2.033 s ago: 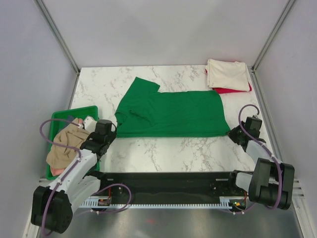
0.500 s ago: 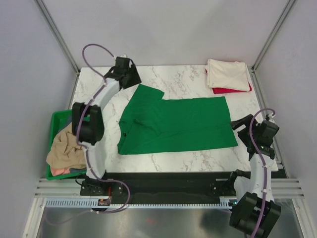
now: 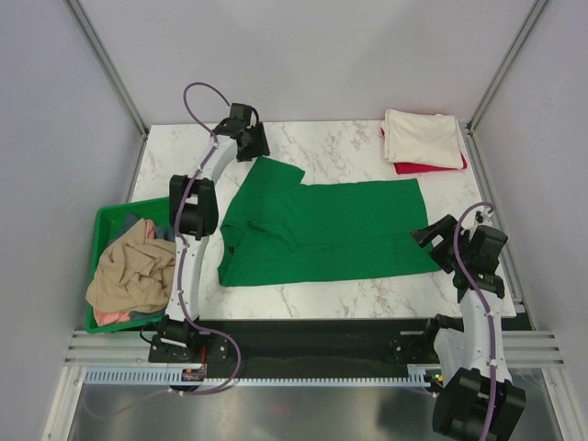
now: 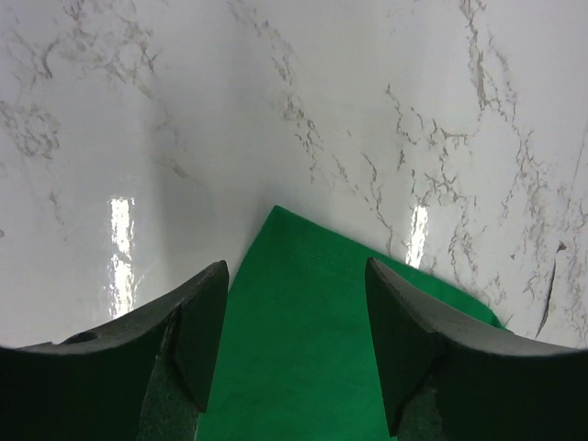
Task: Fold and stack the t-shirts
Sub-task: Fold the tshirt
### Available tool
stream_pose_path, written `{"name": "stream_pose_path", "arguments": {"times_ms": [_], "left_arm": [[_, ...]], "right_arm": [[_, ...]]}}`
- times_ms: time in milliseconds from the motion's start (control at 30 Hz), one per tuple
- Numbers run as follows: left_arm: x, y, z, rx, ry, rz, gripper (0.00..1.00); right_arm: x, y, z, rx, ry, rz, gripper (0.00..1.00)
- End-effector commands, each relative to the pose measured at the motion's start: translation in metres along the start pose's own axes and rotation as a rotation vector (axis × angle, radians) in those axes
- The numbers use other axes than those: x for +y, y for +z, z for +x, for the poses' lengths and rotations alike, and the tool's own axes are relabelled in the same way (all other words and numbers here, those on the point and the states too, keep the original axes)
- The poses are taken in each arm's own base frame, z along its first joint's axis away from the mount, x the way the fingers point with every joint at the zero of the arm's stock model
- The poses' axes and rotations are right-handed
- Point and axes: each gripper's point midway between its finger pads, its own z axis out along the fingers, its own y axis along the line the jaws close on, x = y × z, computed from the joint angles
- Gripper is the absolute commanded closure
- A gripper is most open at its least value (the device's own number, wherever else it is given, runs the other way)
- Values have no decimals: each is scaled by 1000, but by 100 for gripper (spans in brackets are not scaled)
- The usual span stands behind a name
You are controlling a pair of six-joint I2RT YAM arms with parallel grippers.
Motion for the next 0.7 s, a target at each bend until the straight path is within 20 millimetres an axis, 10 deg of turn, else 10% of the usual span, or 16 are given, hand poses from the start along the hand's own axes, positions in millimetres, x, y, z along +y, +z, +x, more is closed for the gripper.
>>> {"name": "stream_pose_path", "arguments": {"times_ms": [0,267,467,667], "left_arm": [[-5,8,5,31,28,57,31],[-2,27,38,125,0,79,33],[-9,24,39,138,-6,116,76],[-40,-49,-16,25,-16,185,94]], "right_arm": [[3,-3,8,29,-28,-28,9],[4,-8,11,26,-30,-30,9],[4,-11,11,16,-32,-25,9],[14,-6,7,31,-71,-34,8]]}}
